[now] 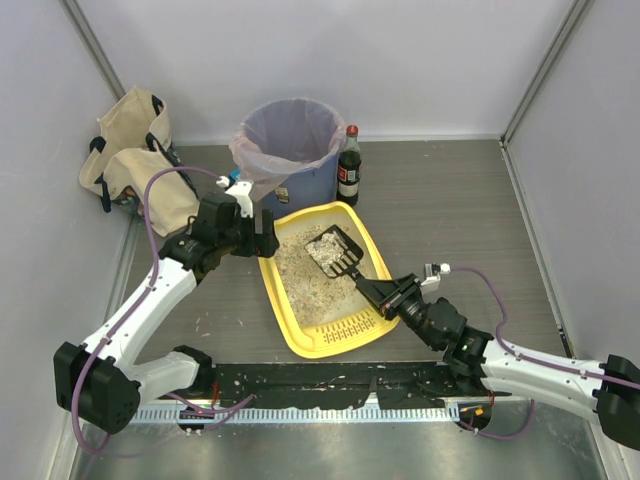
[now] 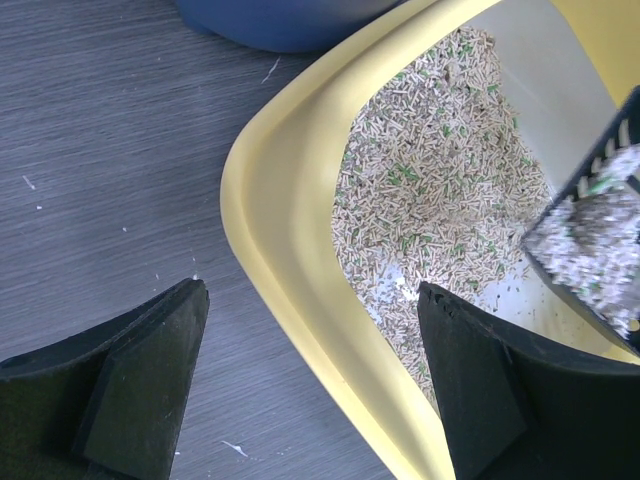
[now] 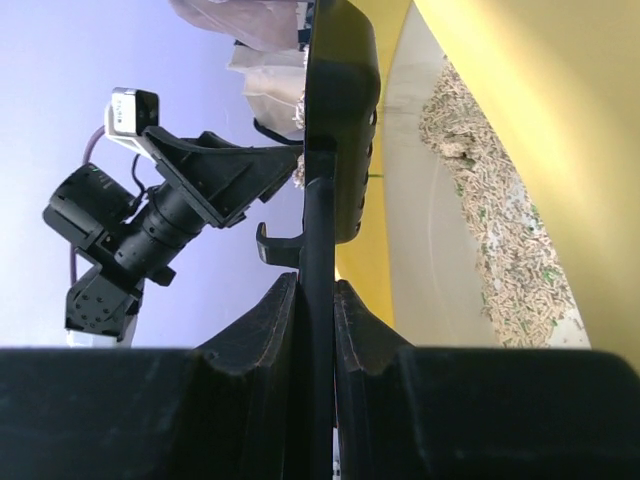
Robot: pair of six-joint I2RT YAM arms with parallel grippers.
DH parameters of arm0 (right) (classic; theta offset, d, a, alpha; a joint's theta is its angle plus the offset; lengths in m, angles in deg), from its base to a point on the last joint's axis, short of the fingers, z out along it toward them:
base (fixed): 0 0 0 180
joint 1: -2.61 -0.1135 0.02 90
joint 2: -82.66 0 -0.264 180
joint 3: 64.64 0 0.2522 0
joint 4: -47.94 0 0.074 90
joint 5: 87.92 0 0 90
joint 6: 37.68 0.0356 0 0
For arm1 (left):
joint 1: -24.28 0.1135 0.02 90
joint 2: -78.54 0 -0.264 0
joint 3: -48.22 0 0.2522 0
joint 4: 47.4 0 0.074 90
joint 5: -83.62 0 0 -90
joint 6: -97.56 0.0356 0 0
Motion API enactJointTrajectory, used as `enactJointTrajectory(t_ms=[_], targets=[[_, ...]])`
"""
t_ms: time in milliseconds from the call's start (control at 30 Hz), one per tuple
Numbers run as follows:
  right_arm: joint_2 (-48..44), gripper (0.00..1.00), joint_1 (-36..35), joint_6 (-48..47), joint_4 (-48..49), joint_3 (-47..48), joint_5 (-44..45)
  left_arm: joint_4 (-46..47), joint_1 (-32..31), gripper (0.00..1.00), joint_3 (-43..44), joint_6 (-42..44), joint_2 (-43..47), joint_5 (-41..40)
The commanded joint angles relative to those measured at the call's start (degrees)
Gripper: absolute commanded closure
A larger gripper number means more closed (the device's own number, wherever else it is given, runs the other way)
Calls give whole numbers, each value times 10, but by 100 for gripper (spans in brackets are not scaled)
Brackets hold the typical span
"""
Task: Clean the litter box
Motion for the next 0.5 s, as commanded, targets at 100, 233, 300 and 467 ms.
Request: enactJointTrajectory(t_ms=[100,233,300,467], targets=[[-2,99,3,-10,-6,57,-35,23,-2,10,-1,2,-2,-1],[-40,99,5,22,64,8,8,22,-1,10,0,2,-2,2],[-35,99,6,-1,-38,54,-21,24,-1,10,-1,2,0,-1],[-50,99,6,19,6,29,-6,24,-1,10,-1,1,-1,1]])
